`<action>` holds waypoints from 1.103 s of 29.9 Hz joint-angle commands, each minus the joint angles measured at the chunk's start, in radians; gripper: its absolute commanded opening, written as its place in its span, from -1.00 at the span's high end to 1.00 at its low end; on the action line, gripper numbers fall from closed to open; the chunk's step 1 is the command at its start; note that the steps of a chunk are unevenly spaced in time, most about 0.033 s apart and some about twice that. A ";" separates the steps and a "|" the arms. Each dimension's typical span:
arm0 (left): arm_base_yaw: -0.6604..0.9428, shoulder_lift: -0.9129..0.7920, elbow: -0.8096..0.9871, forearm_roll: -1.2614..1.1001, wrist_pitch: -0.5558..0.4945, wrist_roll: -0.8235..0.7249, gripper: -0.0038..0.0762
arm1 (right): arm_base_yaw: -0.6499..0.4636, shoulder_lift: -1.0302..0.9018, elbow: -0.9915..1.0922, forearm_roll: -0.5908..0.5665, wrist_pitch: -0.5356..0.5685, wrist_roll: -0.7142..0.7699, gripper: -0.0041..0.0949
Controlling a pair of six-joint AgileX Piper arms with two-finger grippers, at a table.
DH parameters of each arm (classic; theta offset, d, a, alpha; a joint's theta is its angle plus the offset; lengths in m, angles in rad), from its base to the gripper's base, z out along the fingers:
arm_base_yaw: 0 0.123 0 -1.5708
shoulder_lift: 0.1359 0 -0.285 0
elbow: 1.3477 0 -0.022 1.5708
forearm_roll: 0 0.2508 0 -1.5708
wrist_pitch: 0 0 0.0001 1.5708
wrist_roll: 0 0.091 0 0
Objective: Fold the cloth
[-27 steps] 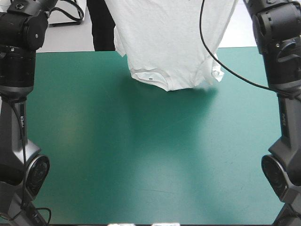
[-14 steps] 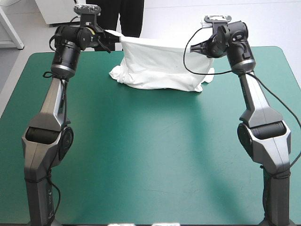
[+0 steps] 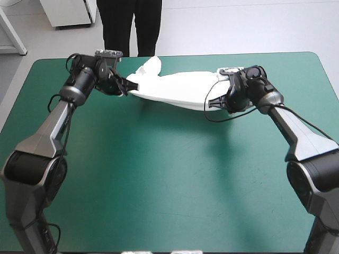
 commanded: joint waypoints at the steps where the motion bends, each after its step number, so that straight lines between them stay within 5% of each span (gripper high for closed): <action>1: -0.017 -0.238 0.272 -0.021 -0.162 -0.012 0.93 | -0.002 -0.164 0.161 0.003 -0.077 -0.002 0.95; 8: -0.022 -0.543 0.754 -0.077 -0.209 -0.016 0.93 | -0.001 -0.399 0.486 0.060 -0.083 -0.011 0.95; 14: -0.022 -0.785 0.985 -0.166 -0.149 -0.010 0.93 | 0.048 -0.605 0.725 0.162 -0.049 0.007 0.95; 24: -0.022 -1.018 1.098 -0.249 0.118 0.003 0.93 | 0.201 -0.806 0.897 0.205 0.050 0.181 0.95; 33: -0.022 -1.026 1.111 -0.261 0.209 0.026 0.85 | 0.232 -0.821 0.916 0.216 0.097 0.228 0.82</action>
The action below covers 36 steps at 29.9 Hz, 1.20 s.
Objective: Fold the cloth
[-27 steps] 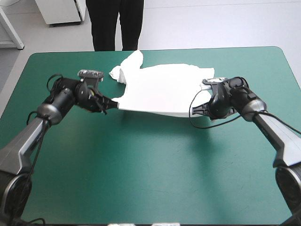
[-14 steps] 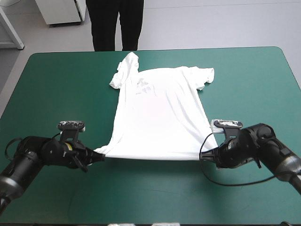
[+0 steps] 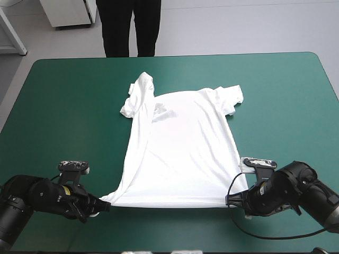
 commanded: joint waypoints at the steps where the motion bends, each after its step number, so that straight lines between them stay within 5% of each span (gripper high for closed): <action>1: -0.005 0.012 -0.024 -0.031 0.025 0.044 0.75 | 0.002 -0.015 -0.019 -0.004 0.043 -0.005 0.70; 6: -0.005 0.028 -0.036 -0.109 0.053 0.080 -0.08 | 0.002 -0.015 -0.031 0.006 0.082 -0.001 -0.14; 9: -0.005 0.028 -0.096 -0.106 0.086 0.073 -0.43 | 0.002 -0.019 -0.076 0.027 0.104 -0.001 -0.34; 23: -0.005 0.217 -0.604 0.013 0.112 0.040 -0.37 | 0.002 -0.027 -0.581 -0.212 0.172 0.040 -0.25; 36: -0.005 0.572 -0.848 0.032 0.090 0.095 -0.37 | -0.072 0.061 -0.608 -0.295 0.172 0.035 -0.25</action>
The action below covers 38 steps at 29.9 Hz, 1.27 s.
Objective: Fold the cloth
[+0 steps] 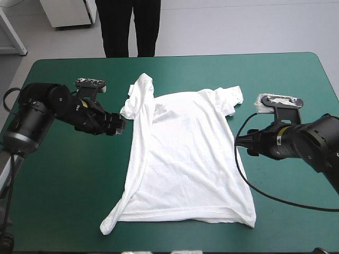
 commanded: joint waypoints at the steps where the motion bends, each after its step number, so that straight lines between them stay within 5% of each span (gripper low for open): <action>1: -0.005 0.047 -0.075 -0.008 0.008 0.001 -0.37 | -0.060 0.023 -0.030 -0.020 -0.001 -0.022 -0.25; 15: -0.009 0.270 -0.081 -0.026 -0.186 -0.014 -0.37 | -0.166 0.061 -0.030 0.021 -0.030 -0.101 -0.17; 33: -0.104 0.500 -0.081 0.113 -0.267 -0.075 -0.37 | -0.166 0.106 -0.031 0.032 -0.022 -0.110 -0.03; 36: -0.104 0.531 -0.081 0.113 -0.267 -0.079 -0.25 | -0.166 0.106 -0.031 0.032 -0.019 -0.117 -0.03; 38: -0.104 0.543 -0.081 0.109 -0.265 -0.079 0.05 | -0.166 0.106 -0.031 0.032 -0.019 -0.132 -0.03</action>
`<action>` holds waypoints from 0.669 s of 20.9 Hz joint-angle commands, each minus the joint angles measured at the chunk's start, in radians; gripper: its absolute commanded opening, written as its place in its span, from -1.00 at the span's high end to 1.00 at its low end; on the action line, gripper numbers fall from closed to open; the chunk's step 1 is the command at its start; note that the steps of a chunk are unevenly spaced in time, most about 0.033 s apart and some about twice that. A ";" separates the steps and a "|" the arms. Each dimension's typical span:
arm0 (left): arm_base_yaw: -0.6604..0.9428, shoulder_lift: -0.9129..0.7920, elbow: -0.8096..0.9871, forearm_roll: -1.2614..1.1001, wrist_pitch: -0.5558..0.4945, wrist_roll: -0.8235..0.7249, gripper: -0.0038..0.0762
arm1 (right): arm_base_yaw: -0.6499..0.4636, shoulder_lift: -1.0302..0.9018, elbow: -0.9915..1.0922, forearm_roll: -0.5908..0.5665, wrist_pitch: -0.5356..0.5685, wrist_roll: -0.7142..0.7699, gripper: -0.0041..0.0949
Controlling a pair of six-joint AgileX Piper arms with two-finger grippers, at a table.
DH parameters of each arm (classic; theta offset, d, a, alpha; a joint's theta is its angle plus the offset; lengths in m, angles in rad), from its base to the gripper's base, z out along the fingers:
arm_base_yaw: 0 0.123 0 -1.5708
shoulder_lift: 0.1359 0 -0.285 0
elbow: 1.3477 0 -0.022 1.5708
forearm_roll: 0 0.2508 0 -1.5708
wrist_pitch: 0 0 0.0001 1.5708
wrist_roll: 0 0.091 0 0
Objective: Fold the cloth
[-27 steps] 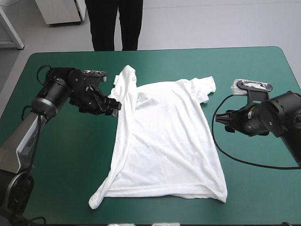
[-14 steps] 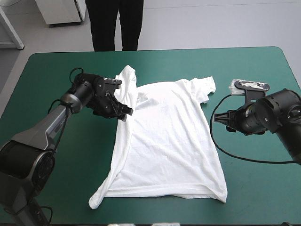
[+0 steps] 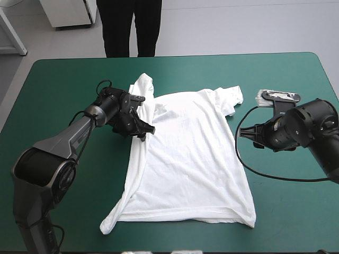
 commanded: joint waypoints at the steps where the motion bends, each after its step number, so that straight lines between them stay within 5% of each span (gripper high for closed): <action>1: -0.004 0.001 -0.012 -0.021 -0.036 -0.009 0.28 | -0.007 -0.018 -0.031 -0.016 -0.017 -0.030 -0.03; 4: -0.004 -0.001 -0.012 -0.016 -0.032 -0.009 0.91 | -0.007 -0.016 -0.031 -0.011 -0.018 -0.046 -0.03; 9: -0.004 -0.001 -0.012 -0.016 -0.008 -0.009 0.93 | -0.003 0.077 -0.062 0.124 -0.025 -0.170 -0.03; 14: -0.004 -0.003 -0.012 -0.019 0.001 -0.009 0.93 | -0.003 0.295 -0.193 0.100 -0.074 -0.210 -0.15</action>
